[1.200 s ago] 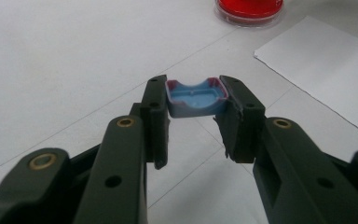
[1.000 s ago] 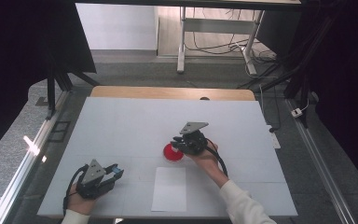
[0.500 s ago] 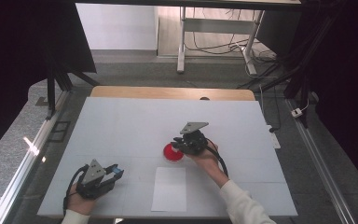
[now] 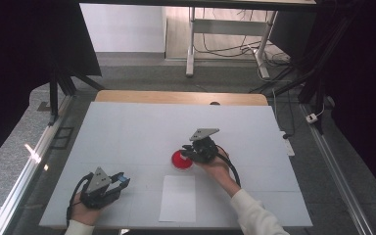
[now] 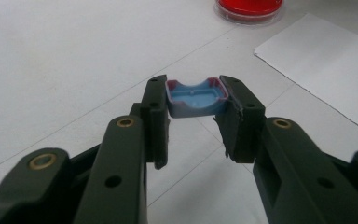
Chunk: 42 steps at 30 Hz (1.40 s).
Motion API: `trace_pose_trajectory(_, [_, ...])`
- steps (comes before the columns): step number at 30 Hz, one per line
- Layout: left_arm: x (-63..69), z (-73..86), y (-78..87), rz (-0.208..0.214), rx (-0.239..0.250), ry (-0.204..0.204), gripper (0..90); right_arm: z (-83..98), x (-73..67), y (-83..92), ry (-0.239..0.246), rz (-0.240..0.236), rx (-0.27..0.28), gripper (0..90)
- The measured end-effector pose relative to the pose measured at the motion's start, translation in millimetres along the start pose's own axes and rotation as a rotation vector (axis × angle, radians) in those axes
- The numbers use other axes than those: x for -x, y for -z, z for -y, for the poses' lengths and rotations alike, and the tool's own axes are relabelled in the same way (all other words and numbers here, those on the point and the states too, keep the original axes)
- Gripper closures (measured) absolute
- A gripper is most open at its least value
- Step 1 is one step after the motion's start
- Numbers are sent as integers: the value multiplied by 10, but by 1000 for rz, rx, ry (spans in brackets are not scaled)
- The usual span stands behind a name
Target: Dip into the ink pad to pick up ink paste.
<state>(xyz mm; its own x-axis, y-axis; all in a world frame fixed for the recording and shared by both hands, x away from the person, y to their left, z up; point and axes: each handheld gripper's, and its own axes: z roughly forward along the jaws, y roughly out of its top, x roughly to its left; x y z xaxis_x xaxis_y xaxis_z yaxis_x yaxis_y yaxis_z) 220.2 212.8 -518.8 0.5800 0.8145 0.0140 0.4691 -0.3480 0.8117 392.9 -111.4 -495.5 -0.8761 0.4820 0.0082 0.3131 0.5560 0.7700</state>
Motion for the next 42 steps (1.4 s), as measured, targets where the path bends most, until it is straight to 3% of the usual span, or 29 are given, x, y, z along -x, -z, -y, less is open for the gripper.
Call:
trace_pose_trajectory(25, [-3, 0, -7, 1, -1, 2, 646, -29, -82, 30, 32, 44, 4, 751])
trace_pose_trajectory(36, [-9, 3, -6, 2, -2, 2, 646, -147, -187, 165, 63, 23, 62, 751])
trace_pose_trajectory(42, [-5, 2, -9, 3, -3, 1, 646, -178, -219, 192, 74, 9, 67, 751])
